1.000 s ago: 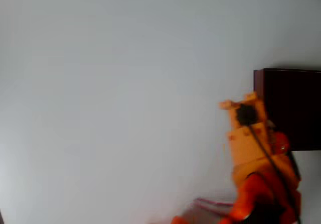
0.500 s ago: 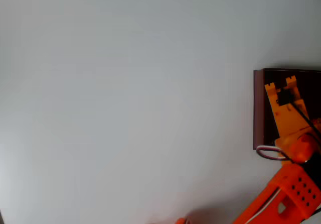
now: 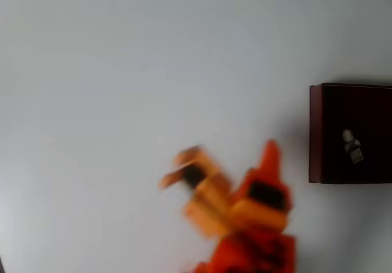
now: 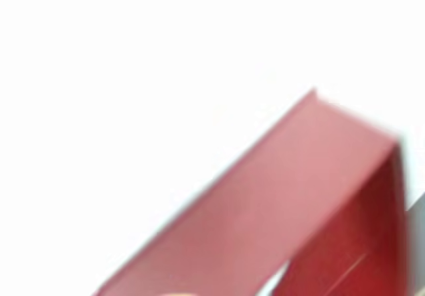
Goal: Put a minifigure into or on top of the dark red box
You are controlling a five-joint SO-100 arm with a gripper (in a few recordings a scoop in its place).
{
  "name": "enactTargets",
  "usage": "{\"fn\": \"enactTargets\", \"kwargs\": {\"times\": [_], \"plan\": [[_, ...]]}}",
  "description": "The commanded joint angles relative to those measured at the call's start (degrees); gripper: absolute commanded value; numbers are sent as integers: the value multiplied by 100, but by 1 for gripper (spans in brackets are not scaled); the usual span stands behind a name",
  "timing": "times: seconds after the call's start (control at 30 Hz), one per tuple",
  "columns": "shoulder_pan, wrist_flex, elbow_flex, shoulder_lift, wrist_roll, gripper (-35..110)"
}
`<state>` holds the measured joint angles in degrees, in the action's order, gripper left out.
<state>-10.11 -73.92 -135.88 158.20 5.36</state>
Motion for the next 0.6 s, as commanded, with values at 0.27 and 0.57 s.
{"fn": "enactTargets", "kwargs": {"times": [0.27,0.57], "plan": [[3656,-536,-1881,3410,-9,0],[4333,-185,-2927,3472,97,0]]}}
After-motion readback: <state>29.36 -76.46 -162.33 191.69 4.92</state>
